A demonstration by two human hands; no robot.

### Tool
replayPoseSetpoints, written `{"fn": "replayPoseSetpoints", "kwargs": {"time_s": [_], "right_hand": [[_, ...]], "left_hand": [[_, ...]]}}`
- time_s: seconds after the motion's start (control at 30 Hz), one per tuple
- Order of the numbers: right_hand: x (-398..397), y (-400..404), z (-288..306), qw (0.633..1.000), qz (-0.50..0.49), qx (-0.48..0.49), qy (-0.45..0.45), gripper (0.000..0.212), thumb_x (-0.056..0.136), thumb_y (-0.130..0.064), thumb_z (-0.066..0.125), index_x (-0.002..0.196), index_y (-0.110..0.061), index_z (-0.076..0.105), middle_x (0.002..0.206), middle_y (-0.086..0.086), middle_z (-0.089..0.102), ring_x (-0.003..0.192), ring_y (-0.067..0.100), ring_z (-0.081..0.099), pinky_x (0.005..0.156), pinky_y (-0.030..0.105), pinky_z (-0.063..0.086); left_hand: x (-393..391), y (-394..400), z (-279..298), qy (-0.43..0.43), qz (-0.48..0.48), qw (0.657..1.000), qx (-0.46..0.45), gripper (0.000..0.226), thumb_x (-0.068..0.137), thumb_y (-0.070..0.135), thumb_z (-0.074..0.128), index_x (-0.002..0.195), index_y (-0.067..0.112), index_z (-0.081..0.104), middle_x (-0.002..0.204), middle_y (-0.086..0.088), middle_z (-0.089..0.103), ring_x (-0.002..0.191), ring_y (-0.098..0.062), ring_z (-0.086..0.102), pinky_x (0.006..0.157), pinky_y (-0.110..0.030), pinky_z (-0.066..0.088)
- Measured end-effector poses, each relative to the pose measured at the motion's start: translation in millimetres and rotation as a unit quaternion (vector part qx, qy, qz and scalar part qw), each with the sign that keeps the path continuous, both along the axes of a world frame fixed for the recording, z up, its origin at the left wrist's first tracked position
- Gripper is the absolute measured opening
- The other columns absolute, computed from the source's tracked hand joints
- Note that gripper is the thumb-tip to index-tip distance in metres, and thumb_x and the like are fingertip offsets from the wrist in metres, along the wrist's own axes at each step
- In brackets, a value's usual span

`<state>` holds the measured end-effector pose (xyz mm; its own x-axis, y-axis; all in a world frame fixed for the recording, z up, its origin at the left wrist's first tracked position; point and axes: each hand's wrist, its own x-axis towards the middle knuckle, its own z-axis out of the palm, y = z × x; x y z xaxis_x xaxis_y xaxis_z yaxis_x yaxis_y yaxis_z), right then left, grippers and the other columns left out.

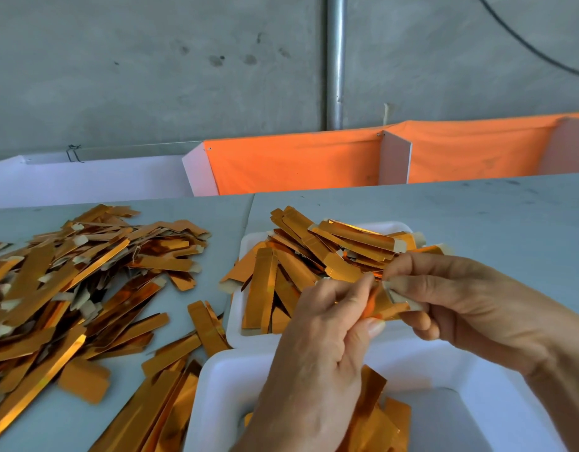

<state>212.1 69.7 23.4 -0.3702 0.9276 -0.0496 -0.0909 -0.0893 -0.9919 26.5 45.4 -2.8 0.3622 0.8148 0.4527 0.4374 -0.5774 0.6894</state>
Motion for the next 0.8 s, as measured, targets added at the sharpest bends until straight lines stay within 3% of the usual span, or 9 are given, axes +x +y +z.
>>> {"fn": "replayPoseSetpoints", "kwargs": {"time_s": [0.23,0.4,0.47,0.63,0.7,0.8], "right_hand": [[5,1,-1,0.999,0.036,0.011,0.009,0.038,0.058,-0.03,0.089,0.085,-0.009,0.073,0.064,0.007,0.061,0.049,0.011,0.054,0.046,0.018,0.048],[-5,-3,4,0.991,-0.015,0.089,-0.093,0.009,0.07,-0.022,0.076,0.071,-0.015,0.07,0.058,0.009,0.053,0.046,0.012,0.049,0.047,0.019,0.043],[-11,-3,3,0.985,-0.04,0.123,-0.113,0.01,0.076,-0.016,0.071,0.067,-0.019,0.068,0.056,0.005,0.054,0.045,0.012,0.049,0.047,0.018,0.042],[-12,-5,2,0.992,-0.009,0.122,-0.025,0.004,0.075,-0.016,0.068,0.075,-0.016,0.065,0.064,0.003,0.057,0.05,0.014,0.053,0.05,0.02,0.046],[-5,-5,3,0.995,0.037,0.088,0.022,0.018,0.073,-0.023,0.077,0.082,-0.012,0.066,0.072,0.009,0.059,0.059,0.017,0.06,0.056,0.023,0.052],[0,-4,3,0.995,0.062,0.077,0.023,0.037,0.061,-0.031,0.087,0.085,-0.01,0.068,0.076,0.011,0.062,0.067,0.019,0.064,0.06,0.025,0.055]], "left_hand": [[-2,-1,2,-0.001,-0.013,1.0,0.001,0.044,0.092,0.037,0.044,0.132,0.052,0.032,0.116,0.028,0.041,0.117,0.012,0.036,0.09,0.001,0.028],[-3,0,0,0.018,-0.009,1.0,-0.002,0.049,0.093,0.035,0.052,0.137,0.048,0.034,0.119,0.03,0.038,0.117,0.014,0.034,0.091,0.002,0.027],[-4,0,0,0.014,-0.005,1.0,-0.006,0.05,0.092,0.034,0.053,0.137,0.048,0.034,0.118,0.03,0.039,0.116,0.014,0.035,0.09,0.002,0.028],[-6,1,4,-0.031,-0.006,0.999,-0.018,0.045,0.091,0.026,0.057,0.132,0.042,0.046,0.112,0.031,0.047,0.111,0.012,0.044,0.085,0.0,0.033],[-7,1,5,-0.047,-0.002,0.999,-0.019,0.044,0.091,0.026,0.057,0.13,0.042,0.047,0.112,0.031,0.05,0.111,0.013,0.045,0.086,-0.001,0.034],[-8,1,6,-0.059,0.0,0.998,-0.017,0.044,0.09,0.026,0.058,0.129,0.044,0.046,0.112,0.032,0.048,0.111,0.014,0.044,0.085,0.0,0.032]]}}
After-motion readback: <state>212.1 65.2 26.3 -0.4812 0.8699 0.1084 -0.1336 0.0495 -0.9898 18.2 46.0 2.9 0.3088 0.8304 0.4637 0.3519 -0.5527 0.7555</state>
